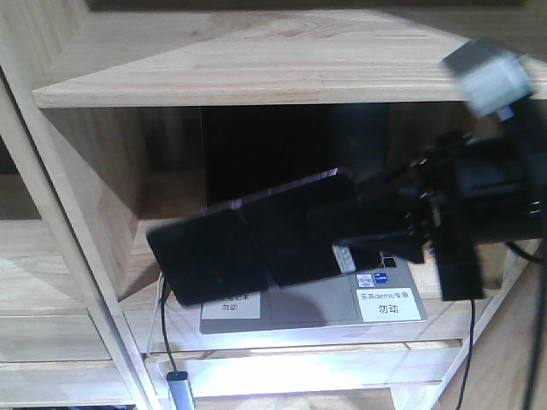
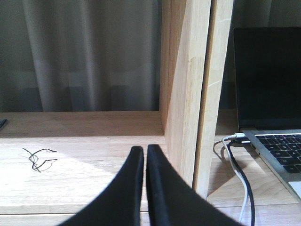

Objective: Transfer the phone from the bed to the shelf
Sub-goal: 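Lower the phone onto the upper shelf surface and open the right gripper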

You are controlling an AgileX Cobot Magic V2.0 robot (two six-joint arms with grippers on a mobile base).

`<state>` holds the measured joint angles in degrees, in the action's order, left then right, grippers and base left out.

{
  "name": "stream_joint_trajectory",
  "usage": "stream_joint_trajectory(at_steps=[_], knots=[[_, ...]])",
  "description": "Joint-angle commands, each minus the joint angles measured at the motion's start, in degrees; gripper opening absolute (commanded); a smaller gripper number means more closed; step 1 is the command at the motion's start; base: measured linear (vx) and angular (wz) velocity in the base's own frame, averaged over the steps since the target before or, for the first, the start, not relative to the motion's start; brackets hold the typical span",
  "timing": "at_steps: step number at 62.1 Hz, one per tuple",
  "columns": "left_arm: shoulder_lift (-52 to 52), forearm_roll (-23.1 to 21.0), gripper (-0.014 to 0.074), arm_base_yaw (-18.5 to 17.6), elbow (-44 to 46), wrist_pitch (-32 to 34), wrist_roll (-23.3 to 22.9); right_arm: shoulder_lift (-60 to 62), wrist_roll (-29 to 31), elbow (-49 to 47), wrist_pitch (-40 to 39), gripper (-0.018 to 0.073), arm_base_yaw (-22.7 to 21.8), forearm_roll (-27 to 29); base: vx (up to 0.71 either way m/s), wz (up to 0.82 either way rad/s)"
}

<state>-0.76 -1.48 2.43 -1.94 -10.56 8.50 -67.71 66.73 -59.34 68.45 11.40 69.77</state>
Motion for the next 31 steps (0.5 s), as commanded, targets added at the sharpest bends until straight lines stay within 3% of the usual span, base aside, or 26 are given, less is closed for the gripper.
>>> stream_joint_trajectory(at_steps=[1,16,31], knots=[[-0.8,-0.5,0.0001,-0.2,1.2,4.1,-0.3,3.2,-0.7,-2.3,-4.3,-0.0002,-0.2,6.8,0.0,0.0],[-0.8,-0.5,0.0001,-0.2,1.2,4.1,-0.3,2.8,-4.0,-12.7,-7.9,-0.0002,-0.2,4.7,0.0,0.0],[-0.8,-0.5,0.0001,-0.2,1.2,4.1,-0.3,-2.4,-8.2,-25.8,-12.5,-0.0002,-0.2,-2.3,0.0,0.0]])
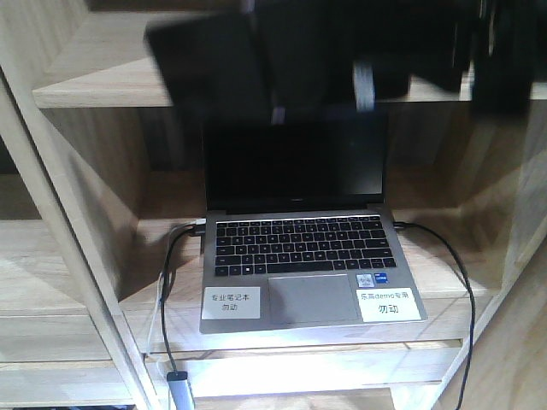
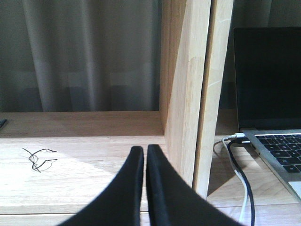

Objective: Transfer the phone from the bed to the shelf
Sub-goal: 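Lower the phone onto the upper shelf surface and open the right gripper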

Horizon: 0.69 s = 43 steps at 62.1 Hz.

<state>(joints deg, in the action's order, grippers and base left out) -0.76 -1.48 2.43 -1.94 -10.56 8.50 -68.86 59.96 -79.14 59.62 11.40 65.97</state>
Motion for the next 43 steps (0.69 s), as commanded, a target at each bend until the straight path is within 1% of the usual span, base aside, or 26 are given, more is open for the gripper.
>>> stream_joint_trajectory(at_steps=[1,19,24,38,43], knots=[[-0.8,-0.5,0.0001,-0.2,1.2,4.1,-0.3,-1.8,-1.5,-6.8,-3.6,-0.0002,-0.2,1.5,0.0,0.0],[-0.8,-0.5,0.0001,-0.2,1.2,4.1,-0.3,-13.2,-1.5,-20.9,-3.6,-0.0002,-0.2,2.9,0.0,0.0],[-0.8,-0.5,0.0001,-0.2,1.2,4.1,-0.3,-16.4,-1.5,-24.6,-3.6,-0.0002,-0.2,4.7,0.0,0.0],[-0.8,-0.5,0.0001,-0.2,1.2,4.1,-0.3,-27.2,-1.4,-34.3,-3.5,-0.0002,-0.1,12.1,0.0,0.0],[-0.8,-0.5,0.0001,-0.2,1.2,4.1,-0.3,-30.5,-1.5,-37.4,-3.9,-0.0002,0.8,13.1,0.0,0.0]])
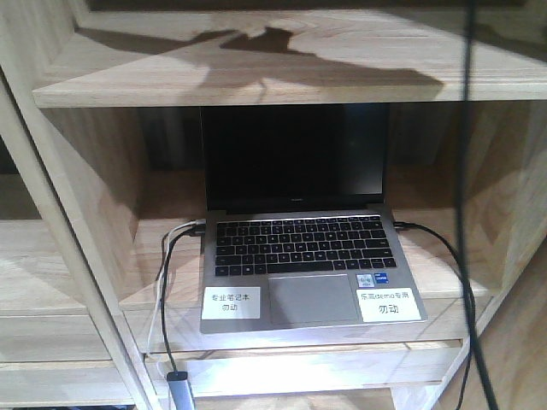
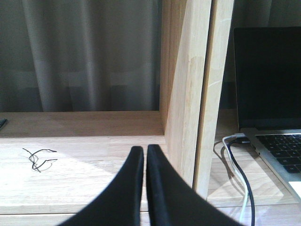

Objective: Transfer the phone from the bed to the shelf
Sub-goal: 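Lower the phone onto the upper shelf surface and open the right gripper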

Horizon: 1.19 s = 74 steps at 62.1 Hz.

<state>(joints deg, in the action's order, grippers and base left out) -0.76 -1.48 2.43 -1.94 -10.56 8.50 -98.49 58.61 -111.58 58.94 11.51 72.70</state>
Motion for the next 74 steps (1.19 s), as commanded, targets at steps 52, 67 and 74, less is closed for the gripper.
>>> stream_joint_trajectory(at_steps=[52,67,74], knots=[[-0.8,-0.5,0.0001,-0.2,1.2,4.1,-0.3,-15.1,-1.4,-11.0,-9.7,0.0006,4.3,4.2,0.0,0.0],[-0.8,-0.5,0.0001,-0.2,1.2,4.1,-0.3,-15.7,-1.6,-11.0,-10.6,0.0076,4.3,1.6,0.0,0.0],[-0.8,-0.5,0.0001,-0.2,1.2,4.1,-0.3,-15.7,-1.6,-11.0,-10.7,0.0149,4.3,0.4,0.0,0.0]])
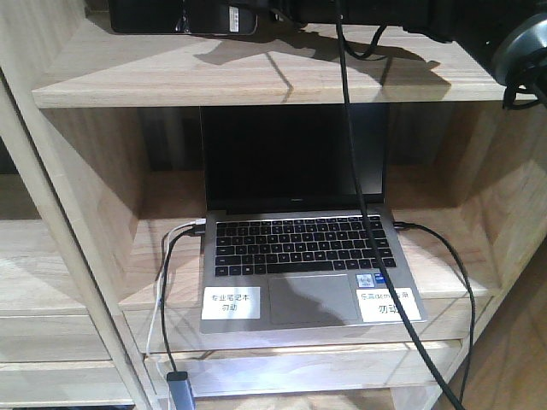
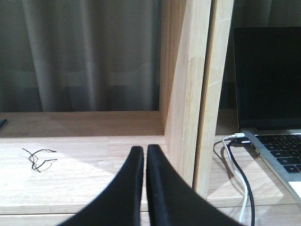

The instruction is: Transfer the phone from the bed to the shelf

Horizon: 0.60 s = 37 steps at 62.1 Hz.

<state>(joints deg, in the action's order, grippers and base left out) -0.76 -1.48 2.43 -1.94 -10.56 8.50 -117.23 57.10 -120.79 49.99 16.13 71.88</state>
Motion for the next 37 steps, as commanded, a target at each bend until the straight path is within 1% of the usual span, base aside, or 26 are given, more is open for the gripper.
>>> stream_joint_trajectory(at_steps=[1,11,16,24,30,37], knots=[[-0.8,-0.5,0.0001,-0.2,1.2,4.1,-0.3,3.1,-0.1,-1.8,-1.8,0.0161,-0.3,1.0,0.0,0.0],[-0.8,-0.5,0.0001,-0.2,1.2,4.1,-0.3,3.1,-1.8,-1.8,-3.6,0.032,-0.3,-1.0,0.0,0.0],[-0.8,-0.5,0.0001,-0.2,1.2,4.1,-0.3,3.1,-2.8,-1.8,-4.6,0.0426,-0.3,-1.0,0.0,0.0],[-0.8,-0.5,0.0001,-0.2,1.2,4.1,-0.3,3.1,-3.7,-1.8,-5.1,0.0561,-0.3,-1.9,0.0,0.0],[-0.8,-0.5,0.0001,-0.2,1.2,4.1,-0.3,3.3,-4.3,-1.8,-5.1,0.0627,-0.4,-3.1,0.0,0.0],[-0.8,-0.5,0.0001,-0.2,1.2,4.1,-0.3,3.8,-5.7,-1.8,-5.1,0.0633,-0.4,-5.6,0.0,0.0]])
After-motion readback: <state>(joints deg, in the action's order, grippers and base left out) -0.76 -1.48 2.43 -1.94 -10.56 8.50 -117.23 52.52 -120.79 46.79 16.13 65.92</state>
